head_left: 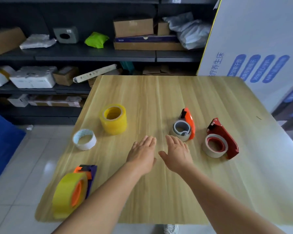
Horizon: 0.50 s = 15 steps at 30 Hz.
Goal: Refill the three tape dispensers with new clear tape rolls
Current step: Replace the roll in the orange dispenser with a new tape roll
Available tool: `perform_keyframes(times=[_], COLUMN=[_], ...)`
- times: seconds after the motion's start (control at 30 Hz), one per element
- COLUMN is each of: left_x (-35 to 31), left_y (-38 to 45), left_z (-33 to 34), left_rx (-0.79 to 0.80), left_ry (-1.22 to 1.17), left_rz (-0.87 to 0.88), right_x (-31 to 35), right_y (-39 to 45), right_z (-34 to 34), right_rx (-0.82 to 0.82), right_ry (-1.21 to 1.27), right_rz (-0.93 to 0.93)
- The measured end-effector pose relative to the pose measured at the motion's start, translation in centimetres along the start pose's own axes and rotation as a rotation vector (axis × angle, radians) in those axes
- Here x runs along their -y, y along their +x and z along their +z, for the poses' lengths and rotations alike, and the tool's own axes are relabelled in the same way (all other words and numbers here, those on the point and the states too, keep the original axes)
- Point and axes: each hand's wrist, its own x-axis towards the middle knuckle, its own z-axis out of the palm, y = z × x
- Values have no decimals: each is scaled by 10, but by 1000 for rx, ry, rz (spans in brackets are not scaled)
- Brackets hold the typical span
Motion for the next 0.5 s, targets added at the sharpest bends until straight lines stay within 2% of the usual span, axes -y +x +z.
perform_keyframes(times=[0.37, 0.5], left_x=[-67, -75], left_y=[102, 123], left_z=[3, 10], left_rx=[99, 138], left_ry=[-16, 72], left_rz=[-14, 19], right_x=[-85, -104], right_y=[78, 94], right_z=[-36, -36], right_rx=[41, 99], right_ry=[-8, -6], right_rz=[-17, -26])
